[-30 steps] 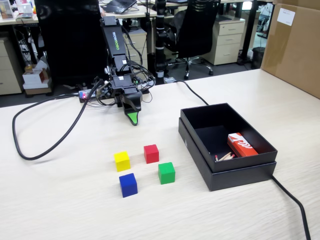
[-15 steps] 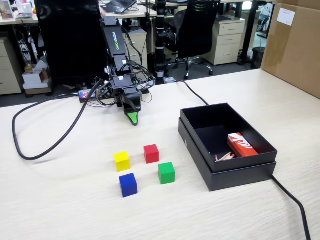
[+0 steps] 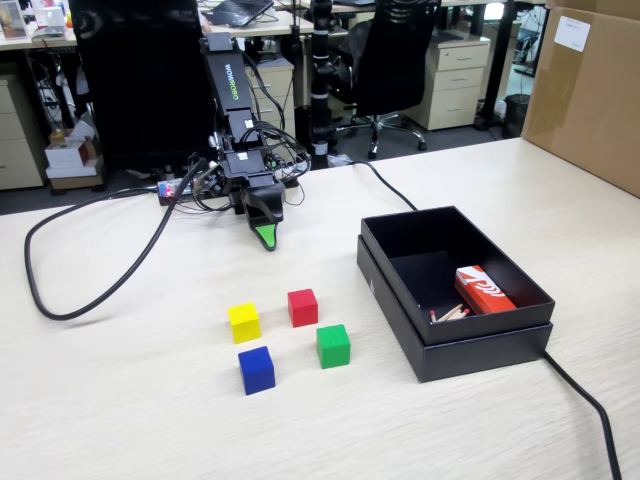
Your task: Put the green cube on top of the red cube
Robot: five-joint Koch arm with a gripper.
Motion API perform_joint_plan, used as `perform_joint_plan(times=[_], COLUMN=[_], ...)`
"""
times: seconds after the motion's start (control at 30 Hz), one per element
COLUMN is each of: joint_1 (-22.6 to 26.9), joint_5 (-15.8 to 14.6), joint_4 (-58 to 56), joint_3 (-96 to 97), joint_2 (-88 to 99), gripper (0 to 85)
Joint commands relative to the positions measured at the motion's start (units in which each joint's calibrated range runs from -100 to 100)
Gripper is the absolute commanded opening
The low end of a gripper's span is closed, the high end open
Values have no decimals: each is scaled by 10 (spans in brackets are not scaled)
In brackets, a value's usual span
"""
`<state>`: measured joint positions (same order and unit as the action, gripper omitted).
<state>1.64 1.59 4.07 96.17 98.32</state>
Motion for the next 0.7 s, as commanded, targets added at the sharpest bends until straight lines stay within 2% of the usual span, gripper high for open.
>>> perform_joint_plan(times=[0.0, 0.17, 0.43, 0.67], joint_1=[0, -8, -11, -8], joint_5=[0, 2, -12, -25], joint_4=[-16, -40, -240, -409], joint_3=[7, -12, -226, -512], joint_2=[-2, -4, -52, -198], gripper=[485, 485, 485, 477])
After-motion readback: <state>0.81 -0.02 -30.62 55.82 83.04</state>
